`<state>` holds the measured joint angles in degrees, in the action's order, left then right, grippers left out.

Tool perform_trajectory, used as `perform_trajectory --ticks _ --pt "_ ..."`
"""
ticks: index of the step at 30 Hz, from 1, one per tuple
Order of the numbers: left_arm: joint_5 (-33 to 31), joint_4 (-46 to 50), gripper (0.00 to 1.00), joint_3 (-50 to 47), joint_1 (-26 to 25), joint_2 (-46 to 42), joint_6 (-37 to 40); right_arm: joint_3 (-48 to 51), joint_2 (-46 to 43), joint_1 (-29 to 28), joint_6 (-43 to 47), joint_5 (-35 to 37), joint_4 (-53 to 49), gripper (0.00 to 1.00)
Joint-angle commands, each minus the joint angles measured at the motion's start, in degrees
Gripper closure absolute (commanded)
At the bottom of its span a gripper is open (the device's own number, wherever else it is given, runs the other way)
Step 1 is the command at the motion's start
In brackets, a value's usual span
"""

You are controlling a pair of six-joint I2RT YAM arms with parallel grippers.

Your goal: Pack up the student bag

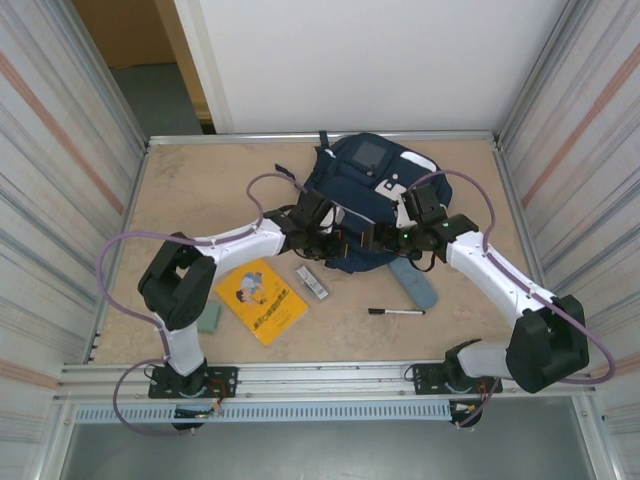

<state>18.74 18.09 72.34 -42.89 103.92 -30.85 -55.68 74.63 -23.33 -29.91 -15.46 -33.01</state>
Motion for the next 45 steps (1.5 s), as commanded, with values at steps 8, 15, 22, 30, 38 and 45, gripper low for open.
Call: perform_trajectory --ticks 8,15,22,30,38,45 --pt "4.1 -5.4 1.0 0.4 1.1 -6.6 14.8 1.5 0.2 -1.9 29.0 1.7 9.9 0.19" --pt "10.6 -1.9 1.0 3.4 1.5 -4.7 17.3 -2.1 9.3 -2.8 39.4 5.5 9.8 0.2" --pt "6.7 -2.2 1.0 1.3 2.5 -7.0 18.2 -3.9 12.3 -0.3 44.8 4.0 8.7 0.72" --pt "1.6 0.4 1.0 -2.1 9.2 -9.6 18.3 0.3 5.3 2.5 46.7 -1.0 12.6 1.0" --pt "1.4 1.5 1.0 -1.2 12.0 -10.2 25.5 -1.2 5.6 -1.5 53.2 8.7 9.6 1.0" --pt "1.7 -4.1 1.0 -4.5 12.7 -13.5 27.9 1.3 4.7 -4.6 54.6 14.3 11.7 1.0"
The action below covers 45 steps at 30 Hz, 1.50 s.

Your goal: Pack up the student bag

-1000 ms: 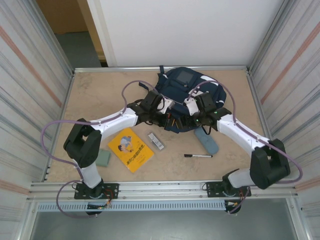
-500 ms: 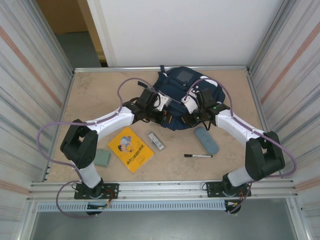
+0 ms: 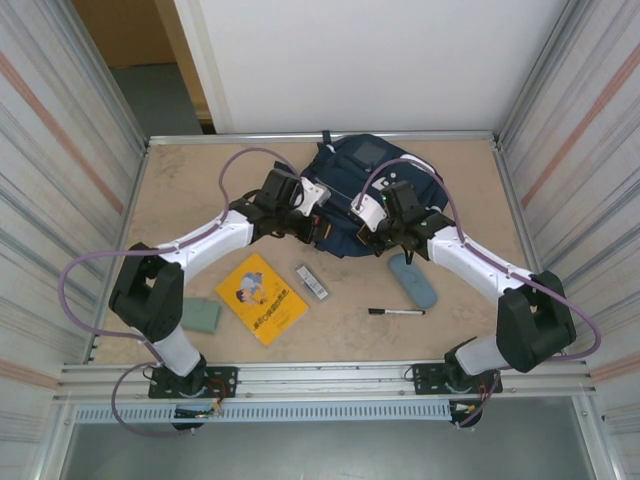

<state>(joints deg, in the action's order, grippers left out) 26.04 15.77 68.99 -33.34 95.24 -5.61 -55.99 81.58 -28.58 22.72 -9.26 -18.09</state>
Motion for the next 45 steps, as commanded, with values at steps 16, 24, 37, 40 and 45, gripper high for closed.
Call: perform_trajectory --ticks 16,24,37,40,45 --pt "-9.2 -4.9 1.0 -6.1 13.4 -3.2 -11.3 4.8 -3.2 0.9 2.2 13.0 1.3 1.0" --pt "-0.5 -11.9 1.0 -8.7 7.0 -4.5 -21.3 4.1 -4.4 1.8 -1.0 5.6 0.6 0.6" --pt "5.7 -15.2 1.0 -5.6 -3.0 -2.0 -30.4 -0.1 0.3 -3.9 2.3 -0.7 -1.6 0.51" --pt "6.7 -16.6 1.0 -6.3 -3.7 -2.3 -31.1 0.5 2.0 -3.9 5.1 0.5 1.7 0.52" --pt "6.5 -15.6 1.0 -7.3 -2.8 -4.6 -30.4 1.5 3.9 -4.0 8.7 -0.7 3.6 0.87"
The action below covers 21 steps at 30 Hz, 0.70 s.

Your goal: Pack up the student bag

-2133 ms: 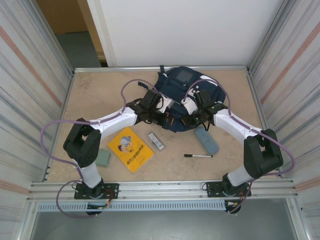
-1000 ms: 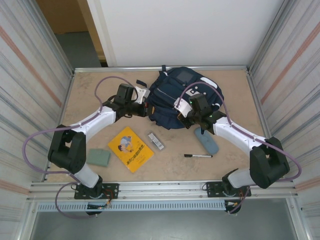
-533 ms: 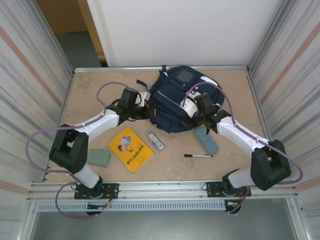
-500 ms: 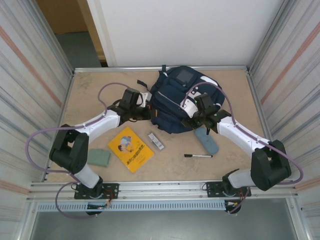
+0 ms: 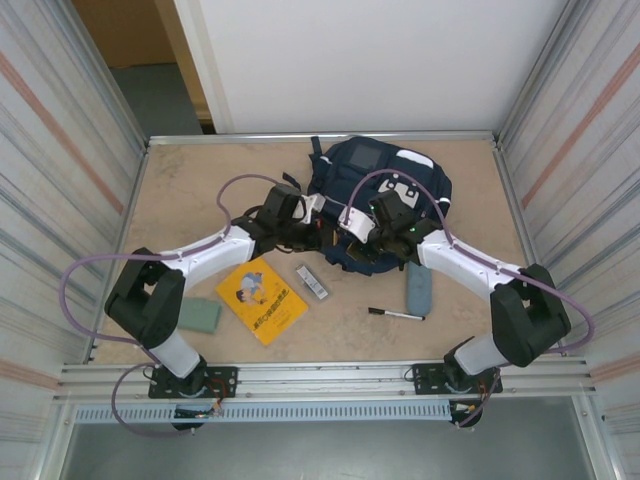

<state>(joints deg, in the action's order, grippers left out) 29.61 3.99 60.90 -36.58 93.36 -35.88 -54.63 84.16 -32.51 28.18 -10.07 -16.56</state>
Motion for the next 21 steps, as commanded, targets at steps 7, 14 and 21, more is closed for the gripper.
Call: perform_trajectory --ticks 7,14,21 --pt "-2.1 -1.4 1.0 -2.6 10.9 -4.1 2.3 3.2 -1.7 -0.6 7.5 3.9 1.2 1.0" --pt "0.4 -3.1 1.0 -2.9 20.2 -0.7 0.3 3.6 -2.3 -0.9 8.8 6.6 1.4 1.0" --pt "4.2 -1.8 1.0 -4.1 17.6 -1.9 0.1 4.1 -2.7 -1.3 8.0 6.5 1.8 0.93"
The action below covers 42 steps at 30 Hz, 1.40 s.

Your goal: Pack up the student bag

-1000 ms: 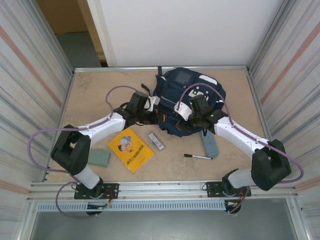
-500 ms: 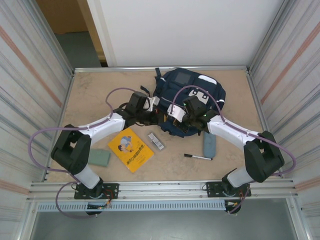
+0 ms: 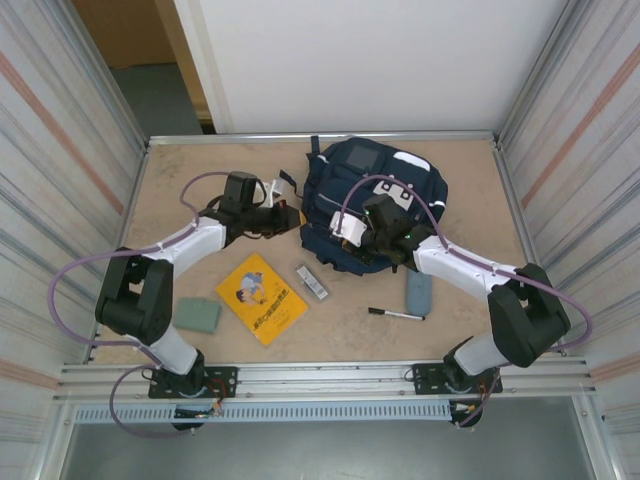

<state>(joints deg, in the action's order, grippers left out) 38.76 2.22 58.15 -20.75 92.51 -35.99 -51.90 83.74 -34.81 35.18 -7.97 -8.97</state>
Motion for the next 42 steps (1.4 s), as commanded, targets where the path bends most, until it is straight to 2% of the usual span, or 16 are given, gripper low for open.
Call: perform_trajectory --ticks 1,4,9,13,16,18,21,23,24,29,35,42 --pt "-4.8 0.1 1.0 -1.8 0.8 -1.7 0.2 1.4 -2.4 0.8 0.5 4.0 -5.8 0.85" --pt "-4.9 0.9 1.0 -3.1 -2.7 -3.3 -2.6 1.8 -3.8 -0.2 -0.3 1.2 -5.5 0.69" --pt "-4.1 -4.4 1.0 -6.6 -7.1 -5.5 -11.4 1.0 -4.6 -1.8 -3.0 -3.8 -2.1 0.57" --pt "-2.8 -9.9 1.0 -7.8 -9.3 -5.6 -17.7 -0.2 -2.0 -3.1 -3.9 -5.3 0.0 0.55" --pt "-3.2 -11.0 1.0 -7.7 -10.7 -5.8 -19.4 -1.4 0.9 -3.4 -3.0 -4.9 -0.8 0.55" --pt "-3.3 -11.2 1.0 -7.4 -11.0 -5.9 -20.0 -1.7 2.2 -3.4 -1.9 -5.2 -2.7 0.57" --pt "-4.1 -9.7 1.0 -7.4 -11.0 -6.7 -19.6 -4.7 4.9 -3.2 1.0 -6.1 -10.9 0.69" --pt "-5.5 -9.5 1.0 -8.2 -10.7 -6.9 -19.3 -6.4 6.0 -3.2 2.2 -6.5 -14.8 0.92" --pt "-5.5 -9.5 1.0 -8.3 -10.2 -6.8 -19.2 -6.4 6.1 -3.4 2.2 -5.9 -15.4 0.99" --pt "-6.3 -8.4 1.0 -10.3 -3.6 -6.4 -17.5 -4.9 4.0 -3.4 3.3 -3.3 -14.4 1.0" --pt "-2.1 -6.8 1.0 -6.7 5.7 -0.2 -15.3 -4.3 3.0 -3.7 4.0 -1.7 -13.9 1.0" --pt "-3.3 -5.5 1.0 -2.1 11.7 6.7 -17.5 -3.7 2.6 -4.3 4.5 -0.1 -13.4 1.0"
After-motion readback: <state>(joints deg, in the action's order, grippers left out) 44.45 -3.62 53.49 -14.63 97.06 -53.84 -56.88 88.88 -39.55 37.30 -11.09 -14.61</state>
